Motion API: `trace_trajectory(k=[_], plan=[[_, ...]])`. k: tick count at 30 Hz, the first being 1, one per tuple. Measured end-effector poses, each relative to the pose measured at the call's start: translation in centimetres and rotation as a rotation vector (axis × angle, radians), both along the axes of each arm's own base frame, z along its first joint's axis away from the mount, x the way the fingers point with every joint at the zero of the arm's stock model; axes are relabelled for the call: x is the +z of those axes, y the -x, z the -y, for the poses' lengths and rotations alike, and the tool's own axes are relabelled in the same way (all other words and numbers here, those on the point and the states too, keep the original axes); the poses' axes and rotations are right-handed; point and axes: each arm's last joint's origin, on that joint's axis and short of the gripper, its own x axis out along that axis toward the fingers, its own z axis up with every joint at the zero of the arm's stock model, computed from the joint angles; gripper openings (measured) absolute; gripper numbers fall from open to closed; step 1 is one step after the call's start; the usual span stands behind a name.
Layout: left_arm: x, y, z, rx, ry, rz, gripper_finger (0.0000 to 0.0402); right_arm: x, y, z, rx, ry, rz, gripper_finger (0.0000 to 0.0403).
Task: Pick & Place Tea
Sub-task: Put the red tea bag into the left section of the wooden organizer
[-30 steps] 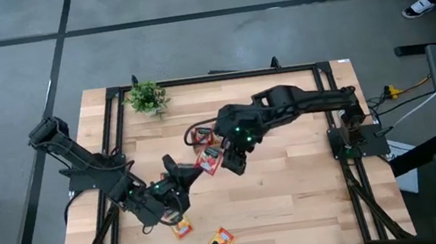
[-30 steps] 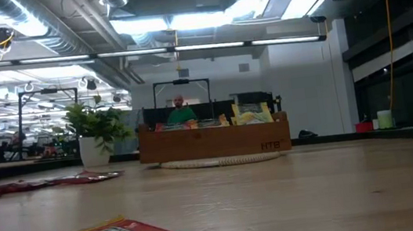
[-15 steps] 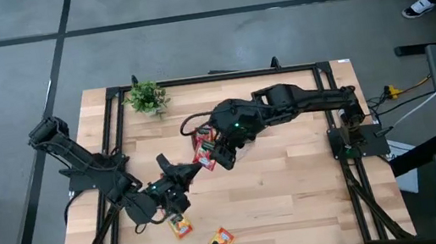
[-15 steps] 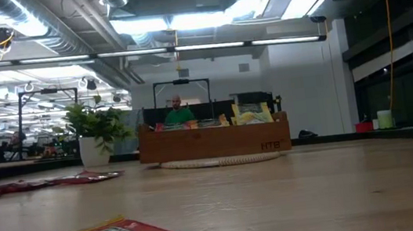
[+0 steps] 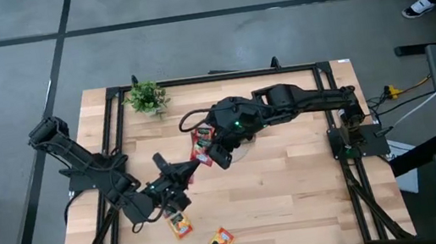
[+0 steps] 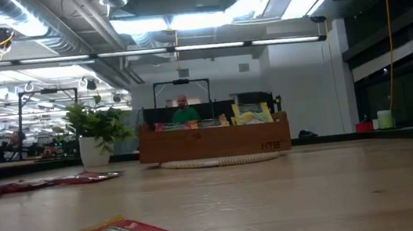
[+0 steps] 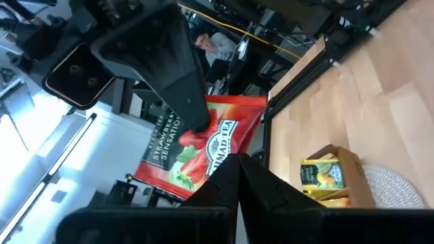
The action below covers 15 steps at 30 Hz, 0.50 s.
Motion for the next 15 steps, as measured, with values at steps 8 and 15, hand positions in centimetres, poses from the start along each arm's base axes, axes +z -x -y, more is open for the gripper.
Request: trace_trajectory(k=[8, 15], plan=[[1.1, 0.6, 0.9, -0.023, 0.11, 0.119, 0.0009, 0.1, -0.1, 0.0, 0.037, 0.04, 0.018, 0.0007], [4.8, 3.4, 0.6, -0.078, 0.383, 0.361, 0.0068, 0.0, 0.0, 0.0, 0.063, 0.077, 0.011, 0.0004]])
